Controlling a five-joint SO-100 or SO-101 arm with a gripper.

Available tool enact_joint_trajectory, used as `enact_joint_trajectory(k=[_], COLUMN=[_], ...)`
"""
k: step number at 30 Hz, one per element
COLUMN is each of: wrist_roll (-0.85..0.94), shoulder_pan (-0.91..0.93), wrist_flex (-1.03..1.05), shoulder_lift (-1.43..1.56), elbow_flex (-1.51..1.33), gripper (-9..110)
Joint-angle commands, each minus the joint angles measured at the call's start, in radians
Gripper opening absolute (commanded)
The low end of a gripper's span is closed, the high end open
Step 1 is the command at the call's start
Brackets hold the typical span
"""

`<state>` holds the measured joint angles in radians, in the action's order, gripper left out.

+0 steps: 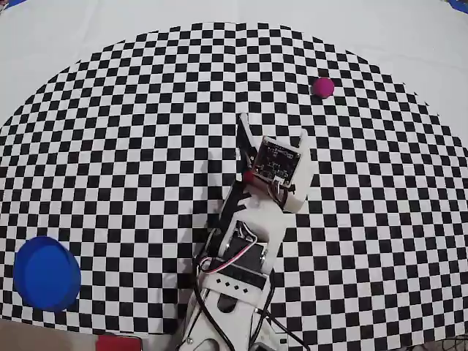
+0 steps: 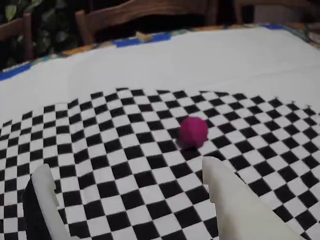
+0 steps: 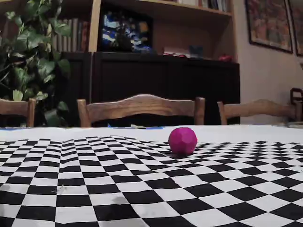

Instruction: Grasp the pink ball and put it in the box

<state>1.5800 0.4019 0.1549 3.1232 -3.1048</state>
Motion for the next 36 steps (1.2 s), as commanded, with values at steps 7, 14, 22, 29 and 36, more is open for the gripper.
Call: enact_joint_trajectory(k=[7, 14, 22, 29, 36], wrist_roll=[0.008, 0.008, 0.008, 0.008, 0.008], shoulder_pan=[0.046, 0.058, 0.064, 0.064, 0.066], wrist_flex=[-0.031, -0.043, -0.046, -0.049, -0.075], shoulder_lift=[-0.025, -0.043, -0.044, -0.058, -0.089], elbow_flex=[-0.008, -0.008, -0.008, -0.008, -0.005], gripper=[35, 35, 35, 35, 35])
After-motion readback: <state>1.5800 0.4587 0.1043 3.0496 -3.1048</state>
